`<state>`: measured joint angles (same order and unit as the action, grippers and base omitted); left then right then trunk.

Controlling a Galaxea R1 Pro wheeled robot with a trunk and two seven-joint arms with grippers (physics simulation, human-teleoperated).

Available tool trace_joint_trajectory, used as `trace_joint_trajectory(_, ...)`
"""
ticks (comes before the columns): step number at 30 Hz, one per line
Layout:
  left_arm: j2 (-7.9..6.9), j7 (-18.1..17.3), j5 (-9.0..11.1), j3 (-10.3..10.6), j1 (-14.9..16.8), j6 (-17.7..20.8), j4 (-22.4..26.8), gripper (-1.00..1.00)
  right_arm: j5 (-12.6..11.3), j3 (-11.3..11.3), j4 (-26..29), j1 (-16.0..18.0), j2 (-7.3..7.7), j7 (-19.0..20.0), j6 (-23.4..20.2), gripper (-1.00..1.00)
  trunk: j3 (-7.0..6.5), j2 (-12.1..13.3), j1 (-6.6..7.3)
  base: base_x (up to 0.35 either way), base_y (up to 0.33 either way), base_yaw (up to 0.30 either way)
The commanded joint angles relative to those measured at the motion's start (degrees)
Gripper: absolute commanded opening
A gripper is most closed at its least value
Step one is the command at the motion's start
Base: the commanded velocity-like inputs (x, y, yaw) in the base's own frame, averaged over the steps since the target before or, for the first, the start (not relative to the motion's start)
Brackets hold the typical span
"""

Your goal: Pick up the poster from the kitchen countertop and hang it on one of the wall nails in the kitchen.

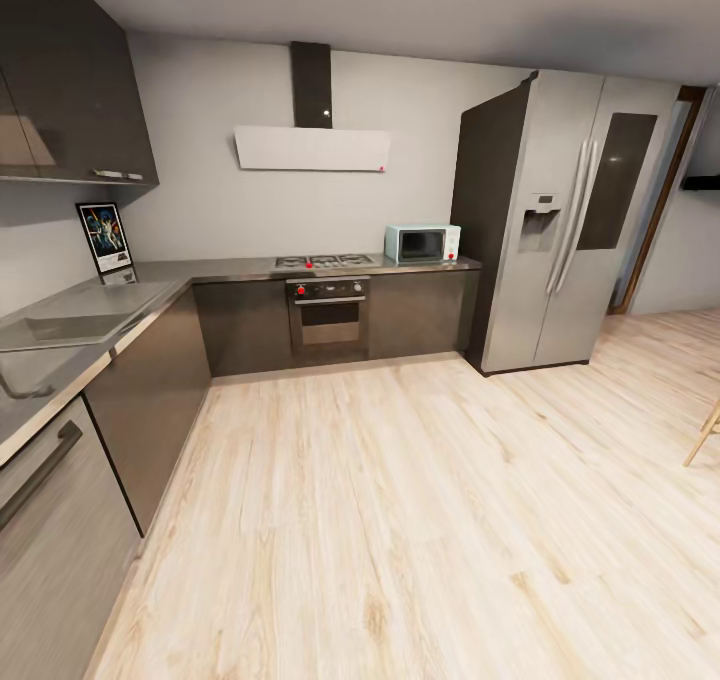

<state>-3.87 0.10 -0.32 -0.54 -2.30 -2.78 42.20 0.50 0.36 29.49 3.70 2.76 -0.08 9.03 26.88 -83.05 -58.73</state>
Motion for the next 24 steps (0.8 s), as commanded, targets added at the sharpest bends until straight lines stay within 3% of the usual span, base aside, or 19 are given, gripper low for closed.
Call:
trace_joint_trajectory(1, -0.03, 0.02, -0.03, -0.08, -0.01, -0.08, -0.05, 1.00, 0.04, 0.04, -0.23, 0.02, 0.03, -0.01, 0.18, 1.00, 0.05, -0.03, 0.00, 0.000, 0.000, 0.000)
trace_joint_trajectory(15, -0.15, 0.05, -0.03, -0.25, -0.01, -0.03, -0.53, 1.00, 0.02, -0.01, -0.57, 0.00, 0.06, -0.01, 0.19, 1.00, 0.05, -0.03, 0.00, 0.265, -0.085, 0.004)
trace_joint_trajectory(24, -0.17, 0.06, -0.07, -0.25, -0.01, -0.03, -0.54, 1.00, 0.02, -0.08, -0.57, 0.00, 0.01, -0.08, 0.19, 1.00, 0.05, -0.03, 0.00, 0.324, -0.128, 0.224)
